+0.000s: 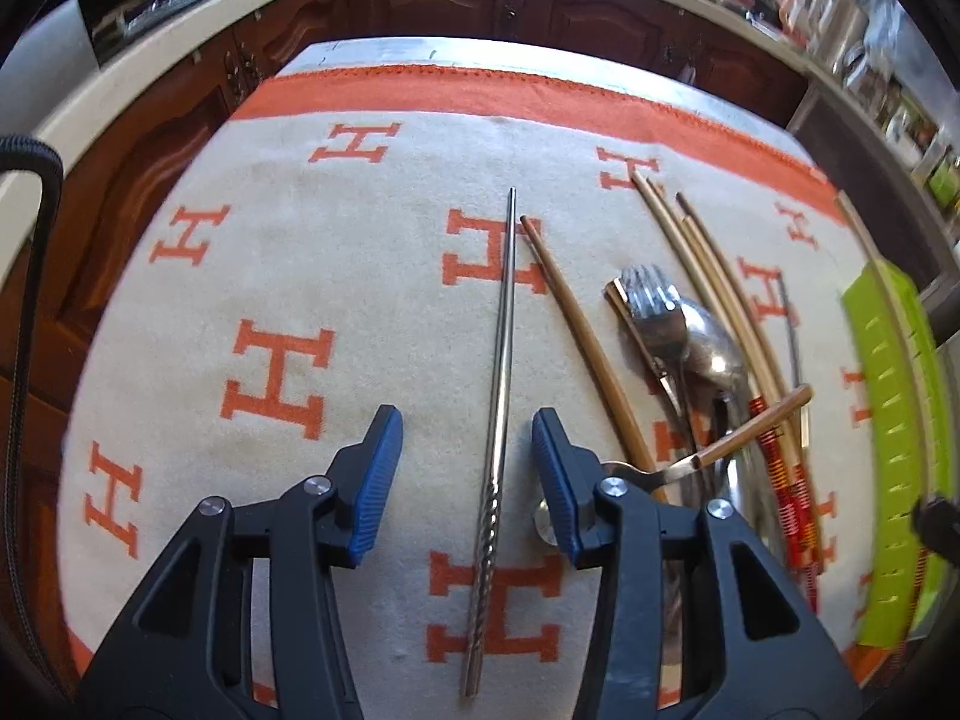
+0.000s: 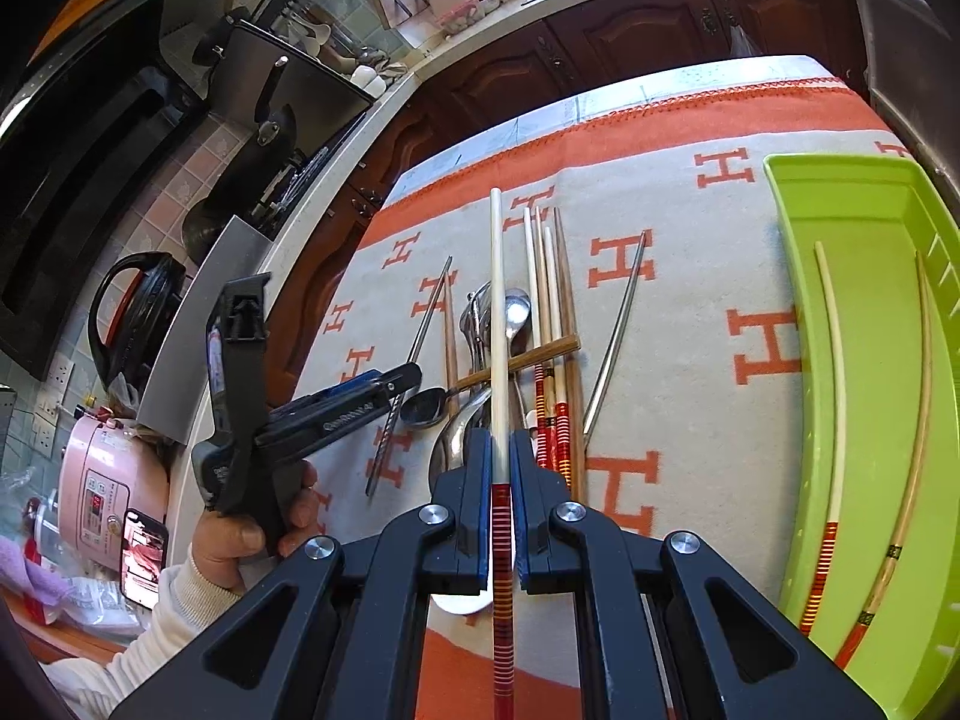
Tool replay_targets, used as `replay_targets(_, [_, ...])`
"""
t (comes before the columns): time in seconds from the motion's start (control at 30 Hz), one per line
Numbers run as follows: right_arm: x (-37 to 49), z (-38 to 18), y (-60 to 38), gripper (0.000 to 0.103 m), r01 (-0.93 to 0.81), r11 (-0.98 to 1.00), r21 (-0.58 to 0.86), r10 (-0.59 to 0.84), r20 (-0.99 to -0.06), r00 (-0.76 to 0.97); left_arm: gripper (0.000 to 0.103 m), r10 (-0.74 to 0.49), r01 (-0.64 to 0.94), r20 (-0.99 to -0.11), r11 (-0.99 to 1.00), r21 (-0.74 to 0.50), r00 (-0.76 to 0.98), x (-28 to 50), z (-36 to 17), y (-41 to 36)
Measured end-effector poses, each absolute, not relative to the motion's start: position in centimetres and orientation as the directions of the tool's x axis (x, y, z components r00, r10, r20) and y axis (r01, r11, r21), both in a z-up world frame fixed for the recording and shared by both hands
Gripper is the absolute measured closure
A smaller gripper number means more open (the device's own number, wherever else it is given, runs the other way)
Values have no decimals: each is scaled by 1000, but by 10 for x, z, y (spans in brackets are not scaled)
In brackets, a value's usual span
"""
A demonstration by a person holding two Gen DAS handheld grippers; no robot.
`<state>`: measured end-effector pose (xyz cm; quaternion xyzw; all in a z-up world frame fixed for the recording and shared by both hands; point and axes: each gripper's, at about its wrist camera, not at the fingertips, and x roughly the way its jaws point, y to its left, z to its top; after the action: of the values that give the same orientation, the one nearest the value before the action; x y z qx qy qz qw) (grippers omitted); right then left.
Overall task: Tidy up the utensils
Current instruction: 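Grasp the steel chopstick with the left tool while right tool carries its chopstick toward the tray, then lower both held chopsticks into the green tray and open both tools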
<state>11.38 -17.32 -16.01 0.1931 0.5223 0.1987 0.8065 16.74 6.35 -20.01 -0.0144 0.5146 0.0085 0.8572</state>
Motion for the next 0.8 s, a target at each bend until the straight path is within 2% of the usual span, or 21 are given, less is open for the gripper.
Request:
replay_targets(0.03, [114,-160,-175,97,-119,847,519,522,-765,377,63,19,-28,-880,1000,7,475,168,-200,60])
replay_targets(0.1, [114,-160,-177,97,-116,847,519,520,-765,379,73,15,-20,-882,1000,6,471,171,-199,56])
replay_targets(0.17, [114,-161,-179,97,-115,847,520,521,-765,379,95,-2,-6,-886,1000,-5,464,173,-198,52])
replay_targets(0.2, [113,-161,-180,97,-113,845,522,523,-764,378,99,2,-3,-887,1000,0,461,173,-198,50])
replay_targets(0.3, [112,-161,-183,97,-109,845,523,521,-763,382,100,13,-8,-893,1000,11,450,175,-197,47])
replay_targets(0.47, [106,-156,-194,97,-99,845,526,517,-753,407,100,-22,-53,-914,997,-48,406,172,-191,53])
replay_targets(0.6, [97,-150,-210,97,-85,852,517,499,-750,434,100,-52,-38,-893,996,-77,448,155,-165,44])
replay_targets(0.8, [86,-134,-243,97,-39,877,479,435,-757,488,100,-180,75,-853,983,-165,491,129,-110,-4])
